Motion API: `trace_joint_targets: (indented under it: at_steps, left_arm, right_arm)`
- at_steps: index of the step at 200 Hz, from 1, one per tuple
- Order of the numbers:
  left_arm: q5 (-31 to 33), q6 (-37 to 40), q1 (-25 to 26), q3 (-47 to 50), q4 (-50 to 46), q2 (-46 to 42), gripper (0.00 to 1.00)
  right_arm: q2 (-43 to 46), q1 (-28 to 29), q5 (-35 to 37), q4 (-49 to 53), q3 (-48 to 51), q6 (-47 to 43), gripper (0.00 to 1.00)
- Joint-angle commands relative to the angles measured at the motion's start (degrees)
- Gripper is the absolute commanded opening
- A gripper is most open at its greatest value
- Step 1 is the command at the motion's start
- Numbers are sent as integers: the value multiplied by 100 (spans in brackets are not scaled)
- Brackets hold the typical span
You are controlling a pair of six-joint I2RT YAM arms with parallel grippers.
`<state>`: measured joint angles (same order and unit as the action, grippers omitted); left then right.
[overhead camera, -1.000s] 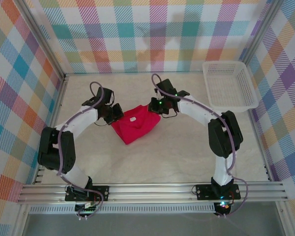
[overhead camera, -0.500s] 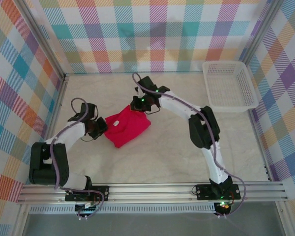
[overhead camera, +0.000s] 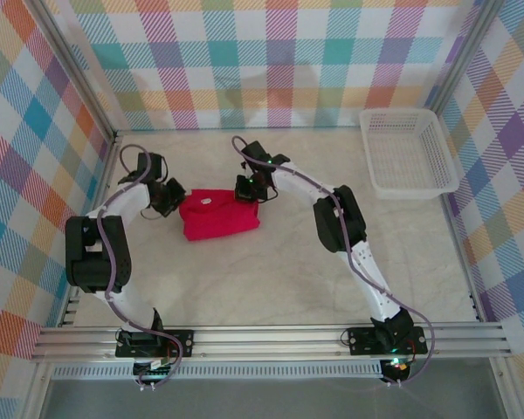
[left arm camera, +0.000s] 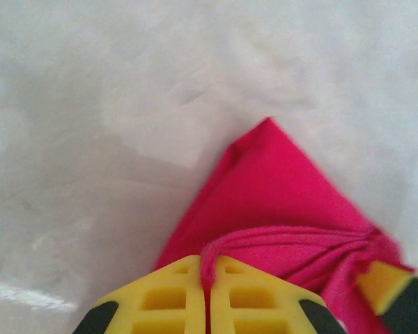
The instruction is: Fold the inside-out t-shirt
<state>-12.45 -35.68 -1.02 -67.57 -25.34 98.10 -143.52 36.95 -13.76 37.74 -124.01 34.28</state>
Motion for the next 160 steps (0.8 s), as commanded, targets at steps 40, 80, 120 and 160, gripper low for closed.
trace_joint_targets:
  at_steps: [40,80,120,160]
  left_arm:
    - [295,271,251,-1014,-704,604,0]
    - [226,365,256,-1888,-858,1569,0]
    - [-132,446,370,-2848,-810,2544,0]
    - [-148,699,480,-3614,-1122,2825,31]
  right_arm:
    - [1215,-102,323,-283,842,86,0]
    - [887,-224,792,15,629,156,0]
    - [592,-359,1263,-205,1071,357,0]
    - [214,-396,1266,510,223,170,5]
